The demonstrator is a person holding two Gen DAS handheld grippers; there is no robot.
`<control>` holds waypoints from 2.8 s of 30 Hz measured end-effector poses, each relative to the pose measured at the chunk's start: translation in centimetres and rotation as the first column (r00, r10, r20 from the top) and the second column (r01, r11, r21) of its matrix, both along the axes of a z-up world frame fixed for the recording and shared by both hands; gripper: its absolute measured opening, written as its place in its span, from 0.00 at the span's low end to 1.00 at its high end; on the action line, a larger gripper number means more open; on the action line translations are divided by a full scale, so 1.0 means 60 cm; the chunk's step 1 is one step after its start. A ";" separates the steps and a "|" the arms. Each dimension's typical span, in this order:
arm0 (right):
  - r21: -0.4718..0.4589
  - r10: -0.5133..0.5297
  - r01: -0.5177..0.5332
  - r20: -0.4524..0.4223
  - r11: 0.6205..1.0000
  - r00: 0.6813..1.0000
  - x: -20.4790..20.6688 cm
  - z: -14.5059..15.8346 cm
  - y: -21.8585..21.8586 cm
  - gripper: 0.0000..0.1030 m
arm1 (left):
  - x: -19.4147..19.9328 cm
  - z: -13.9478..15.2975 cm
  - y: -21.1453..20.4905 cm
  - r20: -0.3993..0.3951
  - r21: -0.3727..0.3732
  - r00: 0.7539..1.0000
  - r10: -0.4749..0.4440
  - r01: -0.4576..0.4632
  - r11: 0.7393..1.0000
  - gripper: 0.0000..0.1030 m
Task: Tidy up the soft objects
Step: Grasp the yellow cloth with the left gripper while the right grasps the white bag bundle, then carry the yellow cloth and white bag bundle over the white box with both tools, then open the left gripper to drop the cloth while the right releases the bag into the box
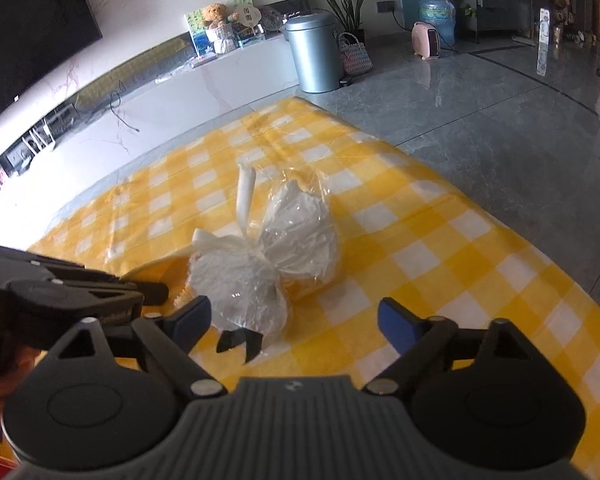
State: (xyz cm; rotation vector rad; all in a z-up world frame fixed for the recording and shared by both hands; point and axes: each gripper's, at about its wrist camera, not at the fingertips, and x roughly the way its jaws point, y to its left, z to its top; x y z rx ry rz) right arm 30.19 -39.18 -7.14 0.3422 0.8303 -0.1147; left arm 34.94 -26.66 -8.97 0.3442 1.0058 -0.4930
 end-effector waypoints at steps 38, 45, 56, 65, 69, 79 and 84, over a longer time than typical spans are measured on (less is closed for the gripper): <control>0.137 -0.062 0.043 0.136 0.990 0.989 0.029 0.044 0.067 0.53 | -0.170 0.228 0.240 0.110 -0.139 0.967 0.231 -0.215 0.967 0.02; 0.200 -0.005 -0.044 0.237 0.979 0.972 -0.013 0.110 0.102 0.53 | -0.284 0.282 0.378 0.192 -0.230 0.908 0.372 -0.327 0.916 0.02; 0.150 0.320 -0.421 0.441 0.895 0.838 -0.133 0.245 0.262 0.53 | -0.436 0.264 0.529 0.065 -0.398 0.844 0.532 -0.467 0.789 0.02; -0.028 0.681 -0.716 0.335 0.698 0.651 -0.177 0.246 0.473 0.54 | -0.467 0.201 0.577 -0.005 -0.364 0.829 0.559 -0.522 0.772 0.02; -0.089 0.770 -0.772 0.206 0.629 0.604 -0.173 0.204 0.544 0.54 | -0.482 0.155 0.599 -0.081 -0.363 0.838 0.540 -0.530 0.767 0.02; -0.444 0.812 -0.819 -0.279 0.364 0.513 -0.153 0.080 0.706 0.53 | -0.504 0.102 0.587 -0.049 -0.251 0.847 0.529 -0.523 0.814 0.03; -0.468 0.776 -0.814 -0.347 0.344 0.527 -0.132 0.067 0.731 0.55 | -0.522 0.119 0.579 0.070 -0.190 0.837 0.542 -0.522 0.831 0.22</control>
